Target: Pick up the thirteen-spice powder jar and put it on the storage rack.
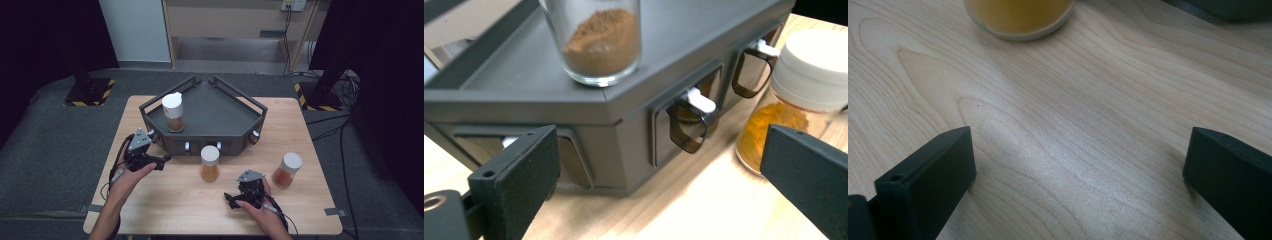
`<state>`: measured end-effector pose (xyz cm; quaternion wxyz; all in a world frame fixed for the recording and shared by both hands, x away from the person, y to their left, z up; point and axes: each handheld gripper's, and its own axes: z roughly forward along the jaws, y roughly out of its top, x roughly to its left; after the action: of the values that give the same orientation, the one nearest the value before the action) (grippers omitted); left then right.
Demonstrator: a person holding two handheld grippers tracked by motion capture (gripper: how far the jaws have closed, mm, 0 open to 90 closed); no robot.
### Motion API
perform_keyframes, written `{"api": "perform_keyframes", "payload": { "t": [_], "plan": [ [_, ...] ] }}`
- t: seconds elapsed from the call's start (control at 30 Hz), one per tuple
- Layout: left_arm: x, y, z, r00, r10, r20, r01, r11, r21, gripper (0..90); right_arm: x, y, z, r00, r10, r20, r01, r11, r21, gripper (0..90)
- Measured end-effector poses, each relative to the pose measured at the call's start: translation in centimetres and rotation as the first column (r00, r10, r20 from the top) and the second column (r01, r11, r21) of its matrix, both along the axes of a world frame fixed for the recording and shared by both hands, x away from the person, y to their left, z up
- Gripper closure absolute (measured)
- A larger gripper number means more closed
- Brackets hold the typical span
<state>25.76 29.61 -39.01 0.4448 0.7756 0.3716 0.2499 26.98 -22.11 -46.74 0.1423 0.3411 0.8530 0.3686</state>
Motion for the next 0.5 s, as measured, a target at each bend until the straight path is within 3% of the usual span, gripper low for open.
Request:
{"api": "perform_keyframes", "payload": {
  "t": [0.5],
  "plan": [
    [-1.7, -0.5, -2.3, 0.9995, 0.005, -0.032, -0.005, 1.0000, -0.002, 1.5, 0.0, 0.0, 0.0, 1.0000, 0.000, 0.000, 0.000, 1.0000, 0.000, 0.5]
  ]
}}
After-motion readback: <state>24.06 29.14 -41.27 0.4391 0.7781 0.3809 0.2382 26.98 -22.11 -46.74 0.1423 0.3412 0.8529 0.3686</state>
